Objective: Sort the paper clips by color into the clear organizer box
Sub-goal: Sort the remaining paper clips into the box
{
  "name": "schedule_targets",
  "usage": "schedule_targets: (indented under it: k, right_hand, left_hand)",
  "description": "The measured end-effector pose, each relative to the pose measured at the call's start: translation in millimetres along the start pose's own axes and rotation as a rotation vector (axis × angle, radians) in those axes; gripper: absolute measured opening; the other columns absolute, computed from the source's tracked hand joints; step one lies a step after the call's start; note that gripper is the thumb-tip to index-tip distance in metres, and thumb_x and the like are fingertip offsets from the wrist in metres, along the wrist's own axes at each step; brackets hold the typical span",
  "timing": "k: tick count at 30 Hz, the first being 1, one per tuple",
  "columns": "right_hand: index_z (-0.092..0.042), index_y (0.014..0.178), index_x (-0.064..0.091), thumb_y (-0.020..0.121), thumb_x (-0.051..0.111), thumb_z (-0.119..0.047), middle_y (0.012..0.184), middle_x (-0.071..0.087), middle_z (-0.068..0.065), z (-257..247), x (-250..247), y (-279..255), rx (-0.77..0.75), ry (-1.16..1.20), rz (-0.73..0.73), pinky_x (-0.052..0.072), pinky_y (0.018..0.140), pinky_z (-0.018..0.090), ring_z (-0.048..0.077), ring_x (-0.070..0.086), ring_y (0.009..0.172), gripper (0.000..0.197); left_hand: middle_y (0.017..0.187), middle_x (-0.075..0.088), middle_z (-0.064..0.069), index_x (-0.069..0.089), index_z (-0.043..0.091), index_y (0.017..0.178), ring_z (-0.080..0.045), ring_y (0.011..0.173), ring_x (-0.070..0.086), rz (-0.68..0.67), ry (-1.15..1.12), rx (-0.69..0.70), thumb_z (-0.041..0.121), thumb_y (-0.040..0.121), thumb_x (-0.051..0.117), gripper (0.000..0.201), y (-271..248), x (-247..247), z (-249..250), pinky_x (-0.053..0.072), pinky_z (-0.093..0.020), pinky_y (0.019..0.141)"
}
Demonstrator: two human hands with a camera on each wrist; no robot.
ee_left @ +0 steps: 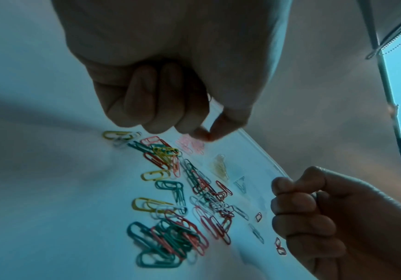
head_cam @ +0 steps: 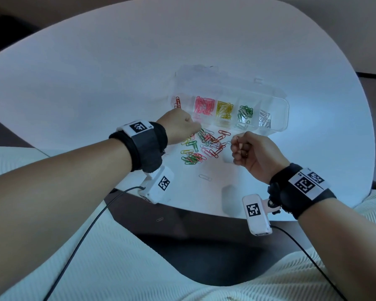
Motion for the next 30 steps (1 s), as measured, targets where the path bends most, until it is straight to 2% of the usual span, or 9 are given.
schedule_targets:
  k: [4,7,10,14,18,21,25,28,30]
  right_hand:
    - [-0.005,0.084,0.065,0.090,0.040,-0.001,0.060,0.048,0.006,-5,5,2,-0.025,-0.008,-0.004,0.040,0.047,0.024,0.016,0.043,0.049,0.026]
    - [-0.005,0.077,0.060,0.086,0.034,-0.003,0.061,0.052,0.008,-6,7,5,-0.009,0.071,0.005,0.041,0.049,0.026,0.020,0.044,0.051,0.028]
    - [-0.008,0.069,0.056,0.089,0.042,-0.011,0.053,0.041,0.002,-7,3,11,-0.029,0.086,0.070,0.032,0.047,0.026,0.018,0.034,0.048,0.025]
    - [-0.019,0.090,0.074,0.090,0.062,-0.020,0.049,0.047,-0.011,-21,-7,16,-0.254,-0.619,0.304,0.034,0.049,0.021,0.004,0.040,0.041,0.012]
    - [-0.026,0.111,0.072,0.092,0.059,-0.022,0.074,0.059,-0.012,-24,-2,23,-0.344,-0.941,0.336,0.037,0.071,0.020,0.003,0.055,0.067,0.023]
    - [-0.033,0.108,0.072,0.091,0.061,-0.029,0.105,0.071,0.000,-26,1,26,-0.343,-1.109,0.363,0.046,0.077,0.025,0.018,0.064,0.092,0.021]
    - [-0.029,0.093,0.072,0.087,0.066,-0.033,0.094,0.068,0.003,-32,5,24,-0.289,-1.255,0.394,0.043,0.064,0.027,0.022,0.061,0.079,0.009]
    - [-0.023,0.089,0.068,0.085,0.065,-0.033,0.090,0.065,0.004,-32,5,25,-0.217,-1.318,0.378,0.042,0.061,0.027,0.025,0.062,0.076,0.011]
    - [-0.019,0.088,0.066,0.083,0.063,-0.035,0.087,0.065,0.005,-30,5,24,-0.193,-1.367,0.368,0.043,0.061,0.028,0.026,0.062,0.076,0.017]
  left_hand:
    - [0.048,0.023,0.003,0.028,0.020,0.059,-0.014,0.048,0.011,-0.215,-0.317,-0.152,0.016,0.074,0.031,0.016,-11,13,1,0.012,-0.019,0.047]
    - [0.048,0.017,0.003,0.026,0.021,0.056,-0.012,0.049,0.006,-0.331,-0.446,-0.108,0.015,0.072,0.025,0.018,-16,20,10,0.007,-0.019,0.047]
    - [0.046,0.017,0.004,0.025,0.022,0.056,-0.014,0.050,0.006,-0.330,-0.527,-0.065,0.021,0.085,0.031,0.030,-14,26,17,0.007,-0.023,0.048]
    - [0.048,0.020,0.003,0.030,0.020,0.061,-0.016,0.048,0.009,-0.272,-0.585,-0.064,0.037,0.098,0.046,0.044,-10,30,15,0.012,-0.023,0.046]
    - [0.049,0.025,0.003,0.032,0.019,0.066,-0.012,0.042,0.016,-0.342,-0.720,-0.109,0.039,0.100,0.043,0.041,-12,38,12,0.013,-0.022,0.046]
    - [0.052,0.039,-0.001,0.042,0.017,0.074,-0.011,0.041,0.024,-0.376,-0.761,-0.105,0.039,0.099,0.046,0.034,-13,41,14,0.022,-0.019,0.043]
    - [0.056,0.044,-0.003,0.051,0.014,0.070,-0.012,0.043,0.028,-0.460,-0.830,-0.130,0.050,0.094,0.047,0.043,-15,43,19,0.024,-0.021,0.045]
    - [0.053,0.025,0.002,0.037,0.018,0.057,-0.012,0.043,0.015,-0.450,-0.788,-0.137,0.049,0.095,0.044,0.050,-17,41,22,0.014,-0.020,0.044]
    - [0.049,0.020,0.004,0.029,0.022,0.054,-0.013,0.042,0.012,-0.376,-0.573,-0.107,0.043,0.095,0.046,0.049,-18,36,24,0.011,-0.020,0.044]
Point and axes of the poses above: each hand's wrist, its own y-axis towards the middle knuckle, its own x-axis out of the palm, z = x × y, the point moved 7 cm from there along y, towards the middle knuckle
